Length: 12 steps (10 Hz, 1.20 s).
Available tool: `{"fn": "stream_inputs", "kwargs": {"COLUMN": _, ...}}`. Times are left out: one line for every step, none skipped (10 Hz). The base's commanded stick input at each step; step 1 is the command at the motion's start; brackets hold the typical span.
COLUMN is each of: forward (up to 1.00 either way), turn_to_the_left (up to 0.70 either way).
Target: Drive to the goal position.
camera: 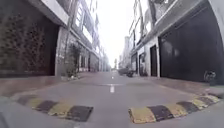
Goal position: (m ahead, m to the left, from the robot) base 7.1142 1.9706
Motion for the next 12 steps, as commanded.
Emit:
{"fn": "stream_inputs", "kwargs": {"forward": 1.00, "turn_to_the_left": 0.00}}
{"fn": "stream_inputs", "kwargs": {"forward": 1.00, "turn_to_the_left": 0.00}}
{"fn": "stream_inputs", "kwargs": {"forward": 1.00, "turn_to_the_left": 0.00}}
{"fn": "stream_inputs", "kwargs": {"forward": 1.00, "turn_to_the_left": 0.00}}
{"fn": "stream_inputs", "kwargs": {"forward": 1.00, "turn_to_the_left": 0.00}}
{"fn": "stream_inputs", "kwargs": {"forward": 1.00, "turn_to_the_left": 0.00}}
{"fn": "stream_inputs", "kwargs": {"forward": 1.00, "turn_to_the_left": 0.00}}
{"fn": "stream_inputs", "kwargs": {"forward": 1.00, "turn_to_the_left": 0.00}}
{"fn": "stream_inputs", "kwargs": {"forward": 1.00, "turn_to_the_left": 0.00}}
{"fn": "stream_inputs", "kwargs": {"forward": 1.00, "turn_to_the_left": 0.01}}
{"fn": "stream_inputs", "kwargs": {"forward": 1.00, "turn_to_the_left": 0.05}}
{"fn": "stream_inputs", "kwargs": {"forward": 1.00, "turn_to_the_left": 0.09}}
